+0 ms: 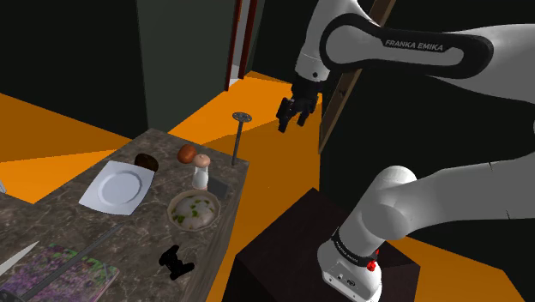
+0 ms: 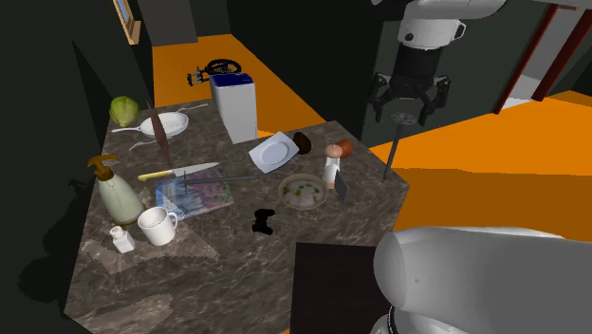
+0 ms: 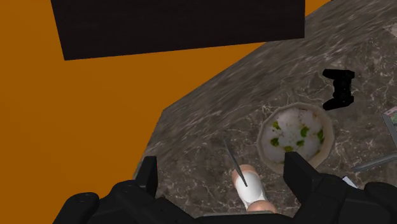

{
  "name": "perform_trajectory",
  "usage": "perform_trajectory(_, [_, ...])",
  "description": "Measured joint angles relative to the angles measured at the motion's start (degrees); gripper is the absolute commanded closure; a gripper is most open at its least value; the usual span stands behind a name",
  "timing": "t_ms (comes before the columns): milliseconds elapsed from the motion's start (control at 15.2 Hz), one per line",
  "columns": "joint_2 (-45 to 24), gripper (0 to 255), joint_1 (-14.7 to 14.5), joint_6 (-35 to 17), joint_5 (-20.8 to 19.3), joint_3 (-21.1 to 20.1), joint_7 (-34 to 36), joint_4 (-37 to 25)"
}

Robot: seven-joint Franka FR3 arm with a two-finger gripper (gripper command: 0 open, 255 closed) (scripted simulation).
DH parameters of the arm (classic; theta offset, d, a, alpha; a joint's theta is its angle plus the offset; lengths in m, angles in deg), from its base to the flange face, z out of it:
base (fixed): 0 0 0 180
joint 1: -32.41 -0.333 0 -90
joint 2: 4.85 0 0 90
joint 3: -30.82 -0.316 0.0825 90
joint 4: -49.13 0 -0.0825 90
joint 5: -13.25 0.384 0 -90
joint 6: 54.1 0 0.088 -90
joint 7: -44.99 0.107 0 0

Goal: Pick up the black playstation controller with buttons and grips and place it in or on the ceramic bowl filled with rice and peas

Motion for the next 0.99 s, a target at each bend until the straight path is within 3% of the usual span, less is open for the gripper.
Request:
perform_trajectory(660, [-8.8, 0, -4.9, -18.5, 5.3, -7.4, 6.7, 9.1])
perform_trajectory(990, [-17.7, 0, -7.0, -28.9, 7.2, -11.7, 10.4, 10.1])
